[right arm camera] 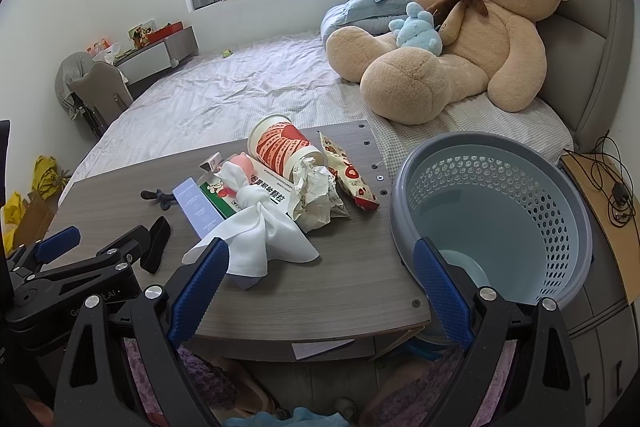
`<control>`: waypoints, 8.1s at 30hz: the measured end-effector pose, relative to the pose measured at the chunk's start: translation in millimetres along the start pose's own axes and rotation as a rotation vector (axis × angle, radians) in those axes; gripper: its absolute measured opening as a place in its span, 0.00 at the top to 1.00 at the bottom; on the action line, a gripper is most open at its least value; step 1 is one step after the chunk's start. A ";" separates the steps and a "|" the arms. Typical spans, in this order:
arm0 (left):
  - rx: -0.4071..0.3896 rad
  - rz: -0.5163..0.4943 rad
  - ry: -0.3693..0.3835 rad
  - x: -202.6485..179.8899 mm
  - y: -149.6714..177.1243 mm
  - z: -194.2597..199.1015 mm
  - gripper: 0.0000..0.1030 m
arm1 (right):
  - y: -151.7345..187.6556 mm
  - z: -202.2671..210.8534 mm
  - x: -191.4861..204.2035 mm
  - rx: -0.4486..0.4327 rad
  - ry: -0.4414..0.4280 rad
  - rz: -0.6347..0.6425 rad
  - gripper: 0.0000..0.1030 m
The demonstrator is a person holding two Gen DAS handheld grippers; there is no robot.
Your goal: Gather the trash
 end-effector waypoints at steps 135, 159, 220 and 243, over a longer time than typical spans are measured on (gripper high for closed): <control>0.124 0.070 -0.048 55.8 25.9 -103.4 0.08 | -21.1 -48.9 8.3 0.083 -0.156 0.047 0.69; 0.038 0.039 0.095 29.6 0.5 -41.1 0.97 | -12.4 -28.0 -49.2 0.033 -0.136 -0.085 0.69; 0.089 -0.420 0.425 -279.1 -29.1 -45.5 0.29 | 12.2 -23.3 -274.6 -0.014 0.073 -0.436 0.42; 0.069 -0.357 0.390 -248.1 -34.3 -40.8 0.19 | 3.7 -23.4 -256.1 -0.016 0.058 -0.417 0.34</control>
Point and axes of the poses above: each gripper's, at about its wrist camera, not at the fingertips, and z roughly against the way its jaws point, x to its left, y to its underside, the point moved 1 cm from there along -z, roughly the way its jaws point, and after that the axes turned 4 degrees about -x, right-handed, at the moved point
